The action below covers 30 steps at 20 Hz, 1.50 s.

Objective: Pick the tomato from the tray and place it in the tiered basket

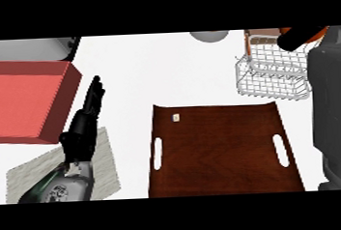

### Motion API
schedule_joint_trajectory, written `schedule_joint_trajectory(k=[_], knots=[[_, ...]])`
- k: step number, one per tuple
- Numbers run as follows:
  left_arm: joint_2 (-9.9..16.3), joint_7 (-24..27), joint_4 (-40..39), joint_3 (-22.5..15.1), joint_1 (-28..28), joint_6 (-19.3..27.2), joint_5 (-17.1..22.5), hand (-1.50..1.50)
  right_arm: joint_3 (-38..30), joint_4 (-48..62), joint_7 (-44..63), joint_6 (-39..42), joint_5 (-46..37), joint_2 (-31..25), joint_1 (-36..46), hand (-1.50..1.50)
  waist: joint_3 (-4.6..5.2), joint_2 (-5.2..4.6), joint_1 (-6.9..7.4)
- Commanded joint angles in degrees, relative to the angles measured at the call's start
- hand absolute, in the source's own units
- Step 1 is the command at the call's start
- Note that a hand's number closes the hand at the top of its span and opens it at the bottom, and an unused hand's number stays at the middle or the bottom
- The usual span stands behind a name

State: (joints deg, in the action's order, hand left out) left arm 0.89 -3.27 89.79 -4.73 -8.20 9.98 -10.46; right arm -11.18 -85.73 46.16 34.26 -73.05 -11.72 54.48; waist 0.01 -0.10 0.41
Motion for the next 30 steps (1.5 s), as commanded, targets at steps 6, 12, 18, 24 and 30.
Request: schedule_joint_trajectory(k=[6, 12, 18, 24, 30], knots=[[1.39, 2.1, -4.25, 2.9, -2.17, -2.27, 2.2, 0.0, -2.45, 9.45, -7.09, -8.05, 1.2, -7.72, -2.06, 1.5, 0.0, -0.02, -0.2], [-0.81, -0.72, 1.14, -1.8, 1.05, 0.72, -0.9, 0.0, -11.58, 13.0, -3.5, -18.45, 7.56, -1.31, -4.08, -1.5, -0.05, -0.02, 0.16], [0.64, -0.53, 1.55, 0.71, 0.15, -0.54, 0.41, 0.0, -15.89, 12.21, -4.86, -24.61, 13.2, -1.89, -0.79, -1.5, -0.03, 0.09, 0.27], [0.47, 1.9, -2.93, 0.81, -1.3, 0.3, -0.3, 0.0, -21.44, 1.95, -1.3, -28.96, 15.47, -4.19, -5.55, -1.5, -0.01, 0.23, -1.13], [2.3, 0.16, 0.61, 2.6, 0.87, -0.91, 1.46, 0.0, -31.63, -13.92, 2.88, -22.8, 25.54, -5.02, -14.94, -1.5, -0.06, 0.81, -2.5]])
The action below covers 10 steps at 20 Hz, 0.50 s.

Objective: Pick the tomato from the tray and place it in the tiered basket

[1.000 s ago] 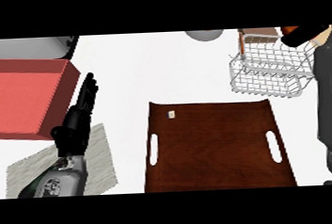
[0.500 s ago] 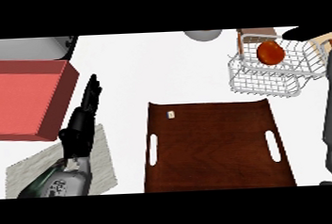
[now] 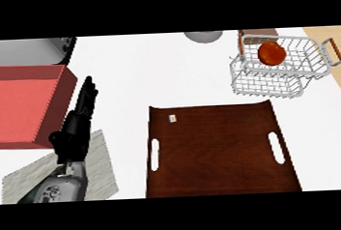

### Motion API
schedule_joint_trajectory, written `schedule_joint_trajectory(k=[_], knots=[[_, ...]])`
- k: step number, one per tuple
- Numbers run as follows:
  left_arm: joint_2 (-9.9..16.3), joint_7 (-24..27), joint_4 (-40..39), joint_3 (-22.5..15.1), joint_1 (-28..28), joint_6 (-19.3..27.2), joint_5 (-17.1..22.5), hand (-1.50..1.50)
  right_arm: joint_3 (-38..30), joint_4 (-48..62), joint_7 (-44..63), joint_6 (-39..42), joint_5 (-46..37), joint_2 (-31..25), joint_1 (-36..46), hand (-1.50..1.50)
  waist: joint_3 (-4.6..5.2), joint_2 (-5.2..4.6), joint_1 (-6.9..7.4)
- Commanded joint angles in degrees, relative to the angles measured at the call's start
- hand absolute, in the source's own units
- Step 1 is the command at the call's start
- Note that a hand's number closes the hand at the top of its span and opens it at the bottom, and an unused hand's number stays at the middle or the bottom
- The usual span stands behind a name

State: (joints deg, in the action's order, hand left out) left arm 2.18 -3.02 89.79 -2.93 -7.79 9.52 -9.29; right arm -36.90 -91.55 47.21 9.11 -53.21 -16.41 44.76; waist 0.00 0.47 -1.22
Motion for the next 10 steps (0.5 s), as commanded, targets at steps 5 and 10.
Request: schedule_joint_trajectory(k=[5, 10], knots=[[0.36, 0.15, 2.37, -0.24, 3.86, -0.76, 0.56, 0.0, -17.98, -17.47, -2.09, 9.62, 18.84, -3.64, -15.99, -1.5, -0.09, 0.25, -1.32], [1.02, 2.79, 1.0, 1.9, 5.05, -1.0, 2.04, 0.0, -31.05, -23.74, -6.84, 18.75, 35.34, -3.18, -27.24, -1.5, -0.05, 0.35, -2.02]])
